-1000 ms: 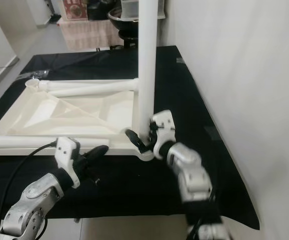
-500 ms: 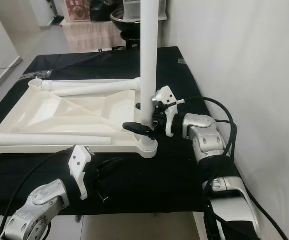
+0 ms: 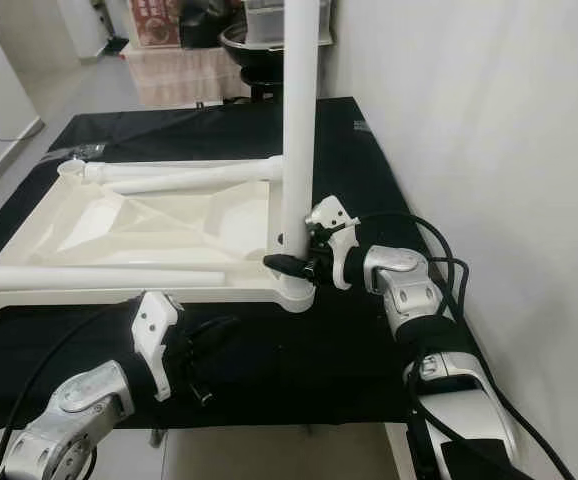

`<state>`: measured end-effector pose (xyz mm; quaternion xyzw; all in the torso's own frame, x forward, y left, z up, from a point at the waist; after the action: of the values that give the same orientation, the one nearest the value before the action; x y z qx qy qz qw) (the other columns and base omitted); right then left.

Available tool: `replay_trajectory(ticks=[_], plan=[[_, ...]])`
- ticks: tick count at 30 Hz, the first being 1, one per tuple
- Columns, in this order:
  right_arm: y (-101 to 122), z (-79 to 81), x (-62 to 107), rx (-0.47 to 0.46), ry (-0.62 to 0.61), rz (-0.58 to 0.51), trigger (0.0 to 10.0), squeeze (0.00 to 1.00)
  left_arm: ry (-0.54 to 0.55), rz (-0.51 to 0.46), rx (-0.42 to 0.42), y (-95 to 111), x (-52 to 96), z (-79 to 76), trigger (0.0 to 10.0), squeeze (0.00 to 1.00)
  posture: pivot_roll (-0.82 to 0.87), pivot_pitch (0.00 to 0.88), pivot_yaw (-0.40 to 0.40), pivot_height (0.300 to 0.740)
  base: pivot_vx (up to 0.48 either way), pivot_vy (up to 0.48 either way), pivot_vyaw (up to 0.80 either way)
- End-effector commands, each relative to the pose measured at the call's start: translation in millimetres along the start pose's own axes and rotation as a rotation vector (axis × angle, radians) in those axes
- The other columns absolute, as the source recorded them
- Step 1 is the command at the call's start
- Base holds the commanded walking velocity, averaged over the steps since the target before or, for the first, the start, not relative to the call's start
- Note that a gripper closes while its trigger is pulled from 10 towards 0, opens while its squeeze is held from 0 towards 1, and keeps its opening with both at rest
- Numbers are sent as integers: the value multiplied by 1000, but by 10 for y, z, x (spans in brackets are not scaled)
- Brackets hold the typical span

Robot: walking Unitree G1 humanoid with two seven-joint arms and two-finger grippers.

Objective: Building children table

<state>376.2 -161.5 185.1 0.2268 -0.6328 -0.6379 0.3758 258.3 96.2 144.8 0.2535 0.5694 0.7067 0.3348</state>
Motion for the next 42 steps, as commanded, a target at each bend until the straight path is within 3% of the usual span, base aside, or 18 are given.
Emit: replay_trajectory(ticks=[1, 4, 5, 7, 8, 9, 12, 13, 14, 20, 22, 29, 30, 31, 32, 33, 34, 42], plan=[[-84, -50, 44, -34, -81, -13, 0, 0, 17, 17, 17, -39, 33, 33, 10000, 0, -107, 123, 40, 740, 0, 0, 0], [-285, -51, 113, -90, -359, -51, 0, 0, 45, 22, 23, -49, 40, 86, 10000, 0, -111, 122, 35, 740, 0, 0, 0], [-285, -51, 113, -90, -359, -51, 0, 0, 45, 22, 23, -49, 40, 86, 10000, 0, -111, 122, 35, 740, 0, 0, 0], [-471, 163, 101, -185, -595, -95, 0, 0, 67, 23, 26, -51, 38, 130, 10000, 0, -119, 124, 45, 740, 0, 0, 0], [-471, 163, 101, -185, -595, -95, 0, 0, 67, 23, 26, -51, 38, 130, 10000, 0, -119, 124, 45, 740, 0, 0, 0], [-511, 333, 25, -207, -612, -130, 10000, 0, 85, 26, 28, -62, 31, 159, 10000, 0, -134, 109, 56, 740, 0, 0, 0], [-471, 430, -91, -181, -567, -166, 10000, 75, 123, 37, 38, -86, 0, 222, 10000, 0, -132, 93, 43, 740, 0, 0, 0], [-427, 422, -115, -172, -547, -191, 10000, 773, 139, 41, 42, -94, -11, 245, 10000, 0, -132, 93, 43, 740, 0, 0, 0], [-377, 388, -117, -166, -531, -212, 10000, 1000, 161, 43, 43, -95, -20, 272, 10000, 0, -132, 87, 36, 740, 0, 0, 0], [-290, 348, -107, -175, -541, -252, 10000, 1000, 210, 45, 37, -90, -29, 321, 10000, 0, -127, 86, 28, 740, 0, 0, 0], [-204, 409, 4, -153, -579, -294, 10000, 1000, 374, 56, 39, -88, 32, 457, 10000, 0, -128, 91, 26, 740, 0, 0, 0], [-331, 582, 198, -137, -549, -296, 10000, 1000, 493, 111, -4, -124, 116, 574, 10000, 0, -133, 94, 29, 740, 0, 0, 0], [-360, 611, 232, -130, -544, -294, 10000, 867, 512, 120, -13, -130, 133, 595, 10000, 0, -137, 95, 32, 740, 0, 0, 0], [-387, 633, 266, -127, -543, -295, 10000, 624, 530, 131, -21, -139, 149, 613, 10000, 0, -137, 95, 33, 740, 0, 0, 0], [-434, 666, 322, -127, -545, -288, 10000, 161, 552, 145, -32, -149, 172, 636, 10000, 0, -141, 96, 35, 740, 0, 0, 0], [-465, 690, 360, -128, -546, -282, 10000, 161, 566, 154, -39, -155, 186, 650, 10000, 0, -141, 96, 35, 740, 0, 0, 0], [-501, 720, 409, -131, -551, -275, 10000, 0, 580, 163, -47, -160, 202, 663, 10000, 0, -147, 99, 41, 740, 0, 0, 0], [-556, 872, 537, -143, -541, -264, 10000, 0, 584, 204, -98, -175, 214, 661, 10000, 0, -149, 103, 52, 740, 0, 329, 0]])
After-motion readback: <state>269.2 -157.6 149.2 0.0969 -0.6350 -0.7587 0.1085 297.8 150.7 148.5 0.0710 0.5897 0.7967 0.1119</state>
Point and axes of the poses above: a point about 5 cm out from each wrist's last joint towards the gripper, its own x axis pointing back from the gripper into the wrist, its own y axis along the axis of the wrist's last joint, z = x × y, the point moved 1 cm from there along -x, pointing out of the wrist towards the gripper, and after that the axes turned 14 degrees about -x, right-handed, at the moved point
